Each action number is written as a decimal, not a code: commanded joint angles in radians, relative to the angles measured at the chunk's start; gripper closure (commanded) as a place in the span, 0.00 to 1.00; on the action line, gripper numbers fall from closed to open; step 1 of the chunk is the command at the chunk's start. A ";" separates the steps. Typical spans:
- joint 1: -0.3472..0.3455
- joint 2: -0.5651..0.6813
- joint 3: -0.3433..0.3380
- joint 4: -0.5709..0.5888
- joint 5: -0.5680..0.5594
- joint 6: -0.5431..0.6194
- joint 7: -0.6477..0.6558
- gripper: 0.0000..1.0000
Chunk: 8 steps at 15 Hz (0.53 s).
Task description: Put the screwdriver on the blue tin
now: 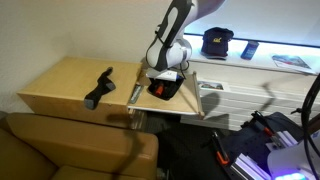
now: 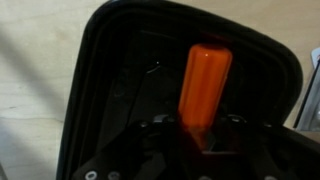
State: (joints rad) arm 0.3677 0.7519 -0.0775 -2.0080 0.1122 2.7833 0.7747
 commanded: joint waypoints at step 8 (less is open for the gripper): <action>0.020 -0.459 -0.064 -0.237 -0.250 -0.354 0.012 0.91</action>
State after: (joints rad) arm 0.3768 0.4727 -0.1069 -2.1420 -0.0266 2.5434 0.7613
